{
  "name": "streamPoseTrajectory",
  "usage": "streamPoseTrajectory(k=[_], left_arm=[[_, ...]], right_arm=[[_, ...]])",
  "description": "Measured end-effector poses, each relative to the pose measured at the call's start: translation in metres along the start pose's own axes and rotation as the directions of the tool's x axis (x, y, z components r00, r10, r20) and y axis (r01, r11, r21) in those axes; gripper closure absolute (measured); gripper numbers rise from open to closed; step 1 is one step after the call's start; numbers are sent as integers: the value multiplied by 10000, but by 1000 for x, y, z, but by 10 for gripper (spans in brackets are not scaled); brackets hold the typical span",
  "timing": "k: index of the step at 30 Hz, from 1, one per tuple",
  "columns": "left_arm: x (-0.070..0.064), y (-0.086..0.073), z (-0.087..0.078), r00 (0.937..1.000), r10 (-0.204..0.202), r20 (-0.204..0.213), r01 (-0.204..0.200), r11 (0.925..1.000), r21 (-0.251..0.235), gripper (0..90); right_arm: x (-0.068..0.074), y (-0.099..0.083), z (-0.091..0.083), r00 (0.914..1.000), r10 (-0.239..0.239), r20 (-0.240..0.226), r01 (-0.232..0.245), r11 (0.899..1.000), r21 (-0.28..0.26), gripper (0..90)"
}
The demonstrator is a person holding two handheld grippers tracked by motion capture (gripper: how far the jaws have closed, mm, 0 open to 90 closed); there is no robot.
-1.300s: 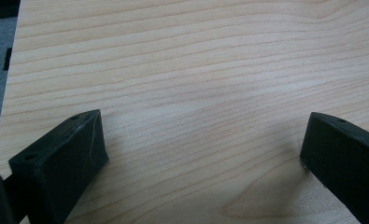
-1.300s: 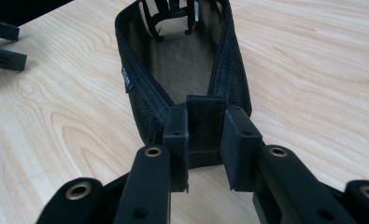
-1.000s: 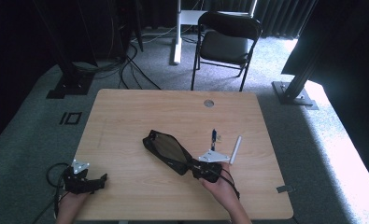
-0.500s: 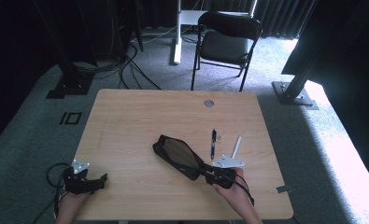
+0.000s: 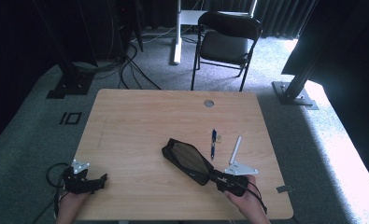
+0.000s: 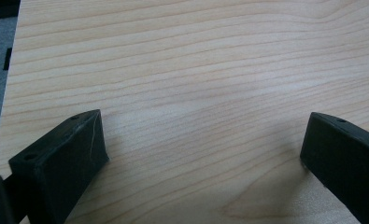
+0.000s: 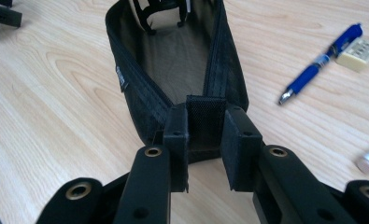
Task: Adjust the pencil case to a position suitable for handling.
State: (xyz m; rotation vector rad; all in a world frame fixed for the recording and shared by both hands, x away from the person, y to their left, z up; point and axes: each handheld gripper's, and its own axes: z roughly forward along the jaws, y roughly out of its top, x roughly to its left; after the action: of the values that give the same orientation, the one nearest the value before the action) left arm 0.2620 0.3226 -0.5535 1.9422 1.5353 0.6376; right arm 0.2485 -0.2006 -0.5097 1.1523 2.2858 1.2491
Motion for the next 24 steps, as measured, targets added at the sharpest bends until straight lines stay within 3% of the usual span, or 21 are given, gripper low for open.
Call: streamPoseTrajectory(k=[13,24], left_arm=[[0,0,0,10000,2,1,-2,10000,-1,5],[0,0,0,10000,-1,0,1,10000,0,5]], right_arm=[[-2,-15,-27,9998,-123,178,120,9998,166,733],[-10,-26,-42,9991,155,397,-159,9998,112,732]])
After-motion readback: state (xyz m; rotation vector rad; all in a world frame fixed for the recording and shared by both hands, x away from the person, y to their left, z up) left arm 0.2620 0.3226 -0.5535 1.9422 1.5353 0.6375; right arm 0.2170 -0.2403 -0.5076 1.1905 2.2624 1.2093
